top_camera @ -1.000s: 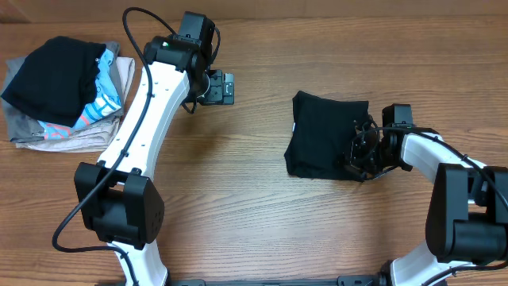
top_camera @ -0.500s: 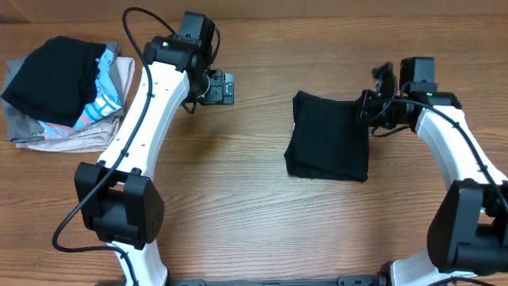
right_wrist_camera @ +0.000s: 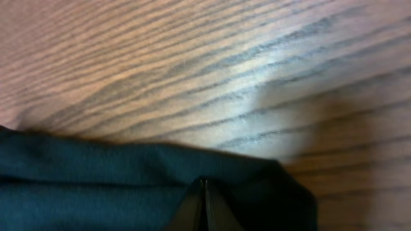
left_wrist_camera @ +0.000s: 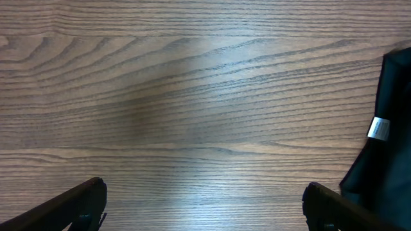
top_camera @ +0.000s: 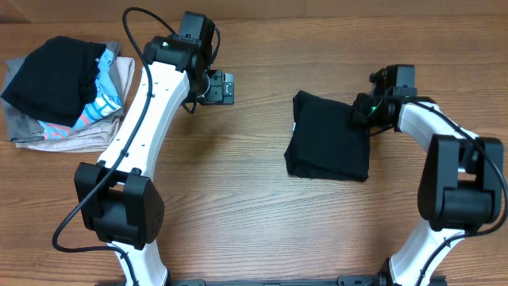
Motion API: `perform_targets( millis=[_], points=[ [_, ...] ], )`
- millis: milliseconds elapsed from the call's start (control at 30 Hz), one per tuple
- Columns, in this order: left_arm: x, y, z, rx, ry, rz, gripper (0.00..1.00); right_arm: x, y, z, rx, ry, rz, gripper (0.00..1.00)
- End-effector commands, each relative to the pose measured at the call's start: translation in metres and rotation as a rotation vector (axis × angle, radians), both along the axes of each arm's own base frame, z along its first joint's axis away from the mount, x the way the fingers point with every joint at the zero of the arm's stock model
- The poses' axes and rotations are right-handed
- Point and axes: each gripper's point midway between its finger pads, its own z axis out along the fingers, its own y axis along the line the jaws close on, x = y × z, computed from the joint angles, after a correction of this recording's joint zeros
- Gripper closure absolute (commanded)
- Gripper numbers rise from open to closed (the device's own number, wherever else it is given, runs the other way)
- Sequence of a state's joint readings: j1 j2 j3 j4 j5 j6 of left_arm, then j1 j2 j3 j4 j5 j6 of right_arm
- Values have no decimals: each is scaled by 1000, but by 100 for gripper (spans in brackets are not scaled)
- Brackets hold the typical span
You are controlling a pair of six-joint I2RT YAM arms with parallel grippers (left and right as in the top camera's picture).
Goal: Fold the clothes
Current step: 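Release the folded shirt and raise the right gripper to the right, then move the left gripper to the folded black shirt's left edge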
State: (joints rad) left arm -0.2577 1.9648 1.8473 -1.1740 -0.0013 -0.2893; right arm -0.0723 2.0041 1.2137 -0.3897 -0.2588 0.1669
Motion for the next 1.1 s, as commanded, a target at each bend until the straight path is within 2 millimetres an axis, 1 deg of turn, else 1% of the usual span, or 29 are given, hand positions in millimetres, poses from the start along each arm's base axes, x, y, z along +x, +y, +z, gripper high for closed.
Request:
perform_targets(
  millis=[0,67,100,133,167,200,233,267,300,333,367,433,467,533,667,1067],
  points=[
    [0,2,-6,11,11,7,0,5,-6,10,-24,-28,-22,95],
    [0,2,-6,11,11,7,0,13,-8,34,-33,-77,-27,92],
    [0,2,-6,11,11,7,0,19,-13,64,-41,-125,-39,87],
    [0,2,-6,11,11,7,0,20,-17,81,-44,-146,-47,76],
    [0,2,-6,11,11,7,0,20,-22,96,-52,-165,-59,54],
    [0,2,-6,11,12,7,0,20,-30,110,-68,-182,-79,34],
    [0,2,-6,11,11,7,0,19,-39,121,-91,-192,-103,23],
    [0,2,-6,11,11,7,0,16,-53,132,-131,-200,-141,16],
    [0,2,-6,11,11,7,0,12,-69,139,-180,-201,-186,1],
    [0,2,-6,11,11,7,0,7,-84,144,-228,-197,-228,0],
    [0,2,-6,11,11,7,0,-1,-103,147,-292,-183,-282,0],
    [0,2,-6,11,11,7,0,-18,-136,147,-398,-130,-373,0],
    [0,2,-6,11,11,7,0,-24,-149,145,-432,-108,-405,0],
    [0,2,-6,11,11,7,0,-34,-166,142,-454,-81,-447,0],
    [0,2,-6,11,11,7,0,-38,-178,142,-456,-74,-473,0],
    [0,2,-6,11,11,6,0,-38,-178,142,-456,-74,-475,0]
  ],
)
